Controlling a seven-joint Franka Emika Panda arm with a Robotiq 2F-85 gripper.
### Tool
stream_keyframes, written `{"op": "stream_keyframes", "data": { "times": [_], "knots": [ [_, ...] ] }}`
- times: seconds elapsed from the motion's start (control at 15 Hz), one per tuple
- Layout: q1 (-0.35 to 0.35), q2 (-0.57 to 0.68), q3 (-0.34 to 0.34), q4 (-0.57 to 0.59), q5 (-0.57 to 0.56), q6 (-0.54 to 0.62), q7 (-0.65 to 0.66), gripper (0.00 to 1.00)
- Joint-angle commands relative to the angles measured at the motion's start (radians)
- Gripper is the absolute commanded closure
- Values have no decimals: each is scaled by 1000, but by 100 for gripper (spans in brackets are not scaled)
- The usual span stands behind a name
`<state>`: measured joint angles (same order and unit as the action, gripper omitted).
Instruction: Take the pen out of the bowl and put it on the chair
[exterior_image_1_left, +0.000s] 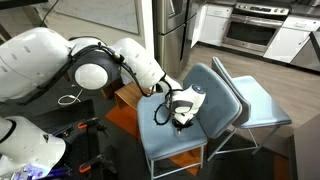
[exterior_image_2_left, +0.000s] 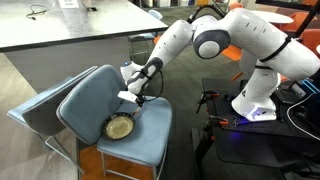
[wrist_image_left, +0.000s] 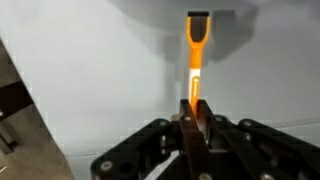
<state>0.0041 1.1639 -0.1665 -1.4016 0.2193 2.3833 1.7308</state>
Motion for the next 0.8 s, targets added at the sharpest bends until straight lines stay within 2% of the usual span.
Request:
{"op": "stream_keyframes", "data": {
  "times": [0.0,0.07,0.27,0.33,0.4,0.47,0.53,0.73],
  "knots": [
    [-11,59,8,93,20,-75,13,97],
    [-8,64,10,39,28,-20,10,97],
    [-11,98,9,30,40,0,3,97],
    [-9,87,7,25,42,-8,6,88],
    [-13,88,11,22,44,0,-6,63],
    [-11,81,12,12,47,6,-4,63],
    [-9,80,13,1,49,23,-10,58],
    [-2,57,26,-47,54,73,-30,35]
  ]
}}
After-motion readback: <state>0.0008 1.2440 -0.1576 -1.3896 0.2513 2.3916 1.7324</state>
